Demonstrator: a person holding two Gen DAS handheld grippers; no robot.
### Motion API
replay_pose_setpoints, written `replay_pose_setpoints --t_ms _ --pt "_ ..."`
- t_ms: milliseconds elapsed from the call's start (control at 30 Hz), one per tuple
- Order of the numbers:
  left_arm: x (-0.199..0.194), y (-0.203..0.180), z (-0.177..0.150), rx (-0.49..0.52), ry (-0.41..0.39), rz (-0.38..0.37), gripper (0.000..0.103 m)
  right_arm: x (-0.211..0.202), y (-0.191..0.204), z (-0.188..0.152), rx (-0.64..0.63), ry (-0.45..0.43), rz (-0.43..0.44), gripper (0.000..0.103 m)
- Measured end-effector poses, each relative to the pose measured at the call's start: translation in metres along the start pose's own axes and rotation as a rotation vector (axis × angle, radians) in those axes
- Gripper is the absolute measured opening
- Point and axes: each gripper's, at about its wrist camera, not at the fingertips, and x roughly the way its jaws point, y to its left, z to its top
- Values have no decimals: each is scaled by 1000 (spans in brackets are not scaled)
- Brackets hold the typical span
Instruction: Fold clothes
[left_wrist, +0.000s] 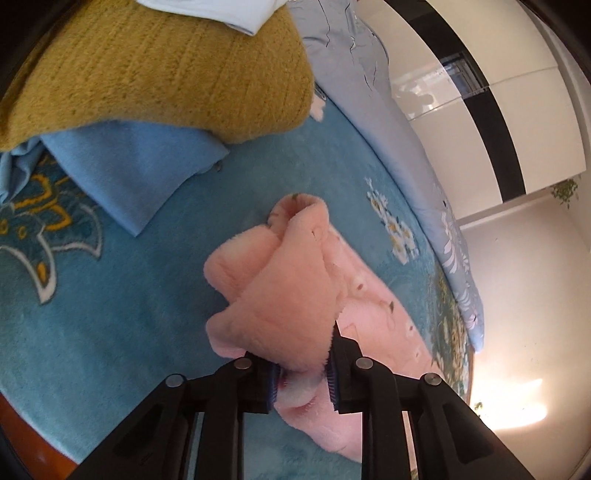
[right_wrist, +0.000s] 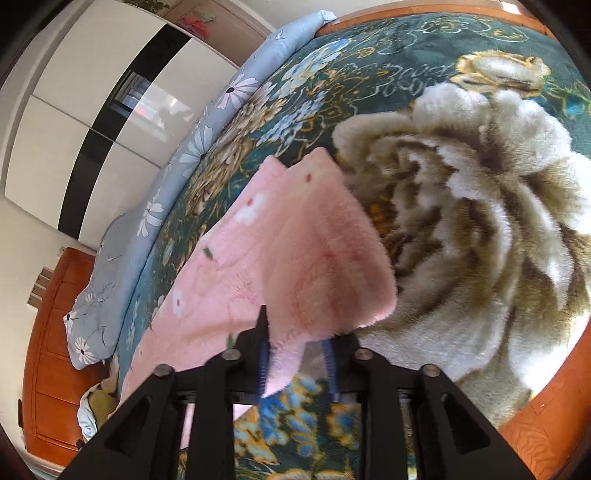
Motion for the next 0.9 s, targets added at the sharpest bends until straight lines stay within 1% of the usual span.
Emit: replay_pose_setpoints --t_ms 67,100,167,233,267,300,333,367,467,600,700,733,767,800,900 --pt "-6 -1 -7 27 9 20 29 -12 -4 3 9 -29 -21 34" --pt "-9 -3 -9 43 7 43 31 -20 -6 6 3 -52 -42 36" --pt "-17 -10 -13 82 2 113 32 -35 -2 17 -35 -109 -97 38" --pt "-26 -15 -16 115 -20 193 48 -48 4 30 -75 -155 -138 39" --pt "-31 -17 -16 138 -38 238 57 -49 5 38 -80 -152 -123 43" --pt "-36 -17 -14 144 -57 269 57 -48 7 46 -85 -145 -108 47" --pt "-42 -15 -13 139 -75 293 57 -42 10 55 -96 -126 -99 47" --pt "-48 -12 -12 123 -93 300 57 -34 14 63 -106 -106 -93 47" --pt "-64 -6 -14 86 -119 291 57 -2 20 83 -102 -43 -113 48" --pt "-63 -14 -22 103 -123 324 58 33 18 100 -81 15 -117 47" --pt "-65 -21 -27 115 -153 314 58 47 16 105 -72 54 -117 47" --pt "-66 -24 -29 119 -164 309 58 47 17 105 -79 46 -122 46" --pt "-65 -27 -30 122 -178 305 58 44 19 104 -86 31 -118 32" --pt "-64 -30 -30 125 -193 300 58 42 24 104 -98 25 -100 7" --pt "-59 -46 -30 138 -212 255 58 28 43 108 -155 -10 -47 6"
